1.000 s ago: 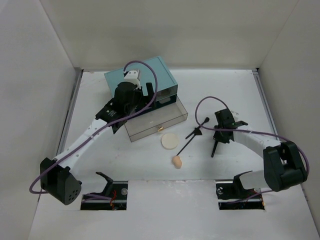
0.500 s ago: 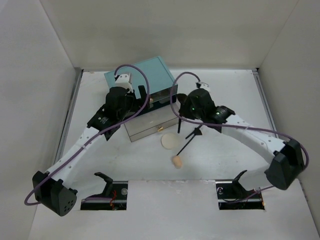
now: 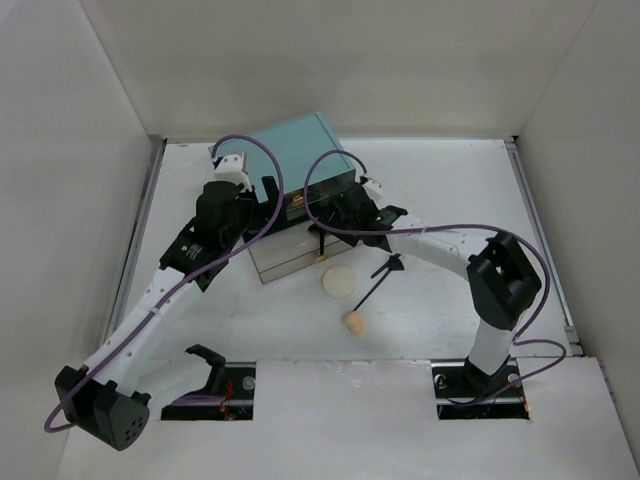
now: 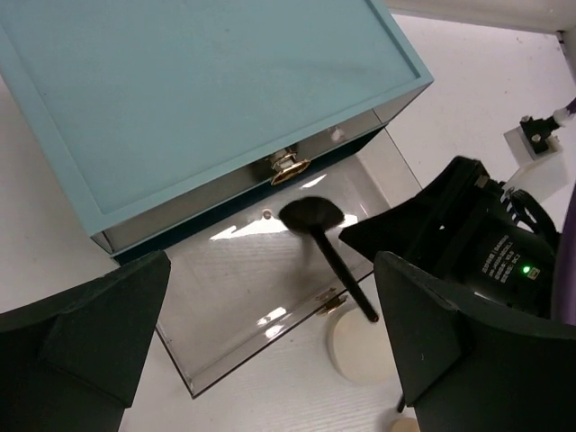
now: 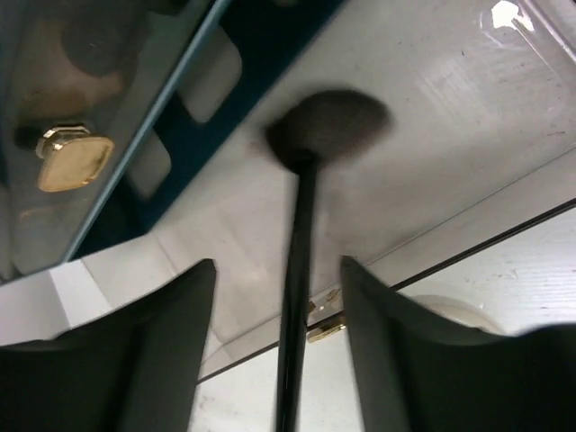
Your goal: Organize the makeup
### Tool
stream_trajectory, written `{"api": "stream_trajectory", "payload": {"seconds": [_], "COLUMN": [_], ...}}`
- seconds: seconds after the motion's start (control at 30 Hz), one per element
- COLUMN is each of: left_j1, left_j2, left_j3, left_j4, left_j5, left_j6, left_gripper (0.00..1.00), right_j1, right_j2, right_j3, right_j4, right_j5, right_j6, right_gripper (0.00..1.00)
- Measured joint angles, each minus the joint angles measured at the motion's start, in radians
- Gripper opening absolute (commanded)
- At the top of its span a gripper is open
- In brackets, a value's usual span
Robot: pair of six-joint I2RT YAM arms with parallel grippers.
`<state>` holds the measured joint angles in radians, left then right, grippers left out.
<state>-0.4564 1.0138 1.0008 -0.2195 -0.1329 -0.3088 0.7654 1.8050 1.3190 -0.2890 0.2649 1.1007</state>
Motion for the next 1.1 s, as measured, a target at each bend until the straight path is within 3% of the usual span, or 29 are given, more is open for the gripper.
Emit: {"api": "stream_trajectory", "payload": {"seconds": [0.13,0.27,0.57,0.83,1.1], "left_j1": [-0.019,-0.08,-0.341,-0.534,-0.541], "left_j2": [0.007,0.06,0.388,0.668,0.995], "left_j3": [0.0,0.005,0.098,0.256,0.451], "left_j4": [-0.006,0.0,0.036,0.042,-0.014], "left_j5": [0.003,0.037,0.152,0.304,0.283], "left_j6": [0.0,0.002,0.043,0.099,0.135], "left_gripper": [1.0,1.0,0.99,0.77,0.54], "right_j1": [-0.003,-0.042,-0.405,-0.633,-0.706], "right_j2": [-0.047,-0.243,-0.763,-0.955,-1.002], "right_j3": [-0.005,-0.126,-0.465,-0.586,-0.633], "right_j4": [0.013,0.062,0.063,-0.011,-0.042], "right_j5": [0.011,0.024,0.073,0.074,0.023], "right_j6": [-0.018,-0.049,-0.113,-0.19,-0.235], "right_gripper": [0.78,0.78,0.78,0.78,0.78]}}
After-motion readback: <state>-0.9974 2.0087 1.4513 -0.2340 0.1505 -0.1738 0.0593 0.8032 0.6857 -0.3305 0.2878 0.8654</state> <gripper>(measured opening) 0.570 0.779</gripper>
